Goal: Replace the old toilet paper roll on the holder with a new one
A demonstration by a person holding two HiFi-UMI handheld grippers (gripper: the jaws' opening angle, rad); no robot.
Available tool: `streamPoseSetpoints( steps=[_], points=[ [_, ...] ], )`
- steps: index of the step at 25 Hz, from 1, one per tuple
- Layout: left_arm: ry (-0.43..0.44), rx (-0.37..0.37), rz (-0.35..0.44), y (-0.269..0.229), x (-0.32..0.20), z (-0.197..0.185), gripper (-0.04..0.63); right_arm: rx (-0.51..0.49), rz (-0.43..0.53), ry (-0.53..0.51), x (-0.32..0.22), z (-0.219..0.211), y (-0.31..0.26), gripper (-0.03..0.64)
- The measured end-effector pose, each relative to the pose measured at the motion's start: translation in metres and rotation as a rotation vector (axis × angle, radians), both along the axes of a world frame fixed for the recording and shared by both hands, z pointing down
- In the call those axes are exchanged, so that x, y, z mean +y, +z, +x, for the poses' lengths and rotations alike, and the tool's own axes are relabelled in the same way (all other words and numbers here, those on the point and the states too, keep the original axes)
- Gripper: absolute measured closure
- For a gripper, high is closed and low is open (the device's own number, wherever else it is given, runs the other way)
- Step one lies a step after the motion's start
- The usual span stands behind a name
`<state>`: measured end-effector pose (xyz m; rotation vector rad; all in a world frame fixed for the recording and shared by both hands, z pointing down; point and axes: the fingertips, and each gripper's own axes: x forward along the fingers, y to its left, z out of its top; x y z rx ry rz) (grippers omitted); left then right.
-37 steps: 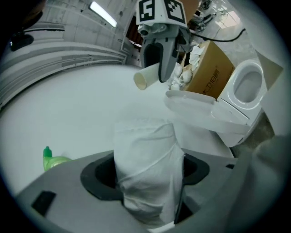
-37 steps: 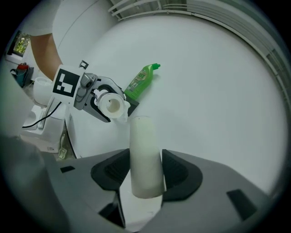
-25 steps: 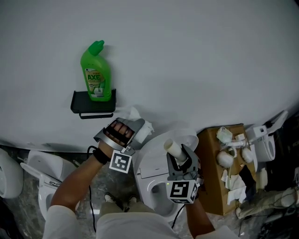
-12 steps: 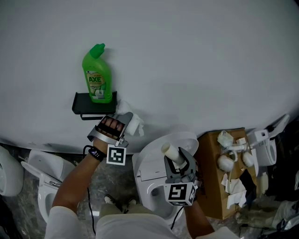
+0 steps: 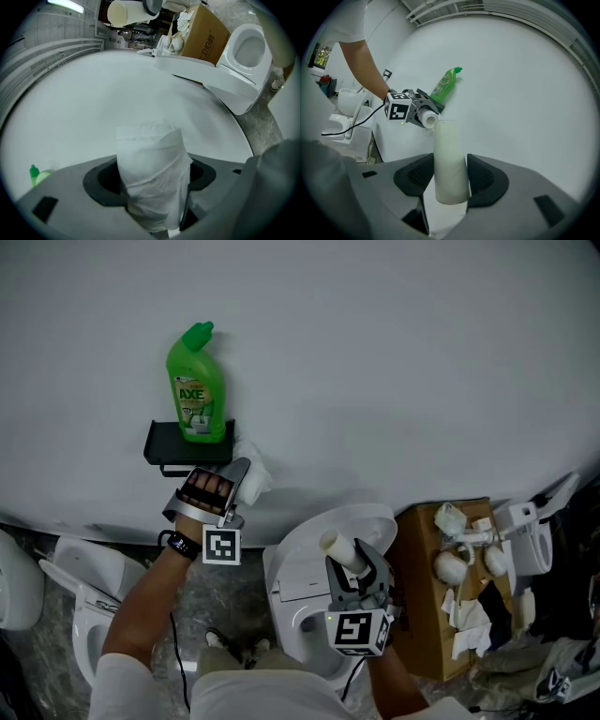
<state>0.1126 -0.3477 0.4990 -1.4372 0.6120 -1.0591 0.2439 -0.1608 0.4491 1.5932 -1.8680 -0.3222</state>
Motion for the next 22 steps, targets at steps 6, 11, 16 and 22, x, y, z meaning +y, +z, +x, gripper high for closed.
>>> streamPoseSetpoints(
  steps=[6,11,16,22],
  points=[
    [-0.02,-0.002,0.014,-0.002,0.001,-0.006,0.255,-0.006,-0.003,-0.003,0.003,-0.003,0.001,0.405],
    [-0.023,-0.04,0.034,0.004,-0.002,-0.002,0.256,-0.005,-0.003,-0.012,0.003,-0.009,0.001,0.405],
    [-0.054,-0.049,0.085,0.005,-0.01,-0.009,0.264,-0.004,-0.011,-0.012,0.005,-0.012,0.004,0.405],
    [-0.163,0.027,0.009,0.011,-0.022,-0.028,0.264,-0.007,-0.018,-0.004,0.012,-0.01,0.006,0.403]
  ],
)
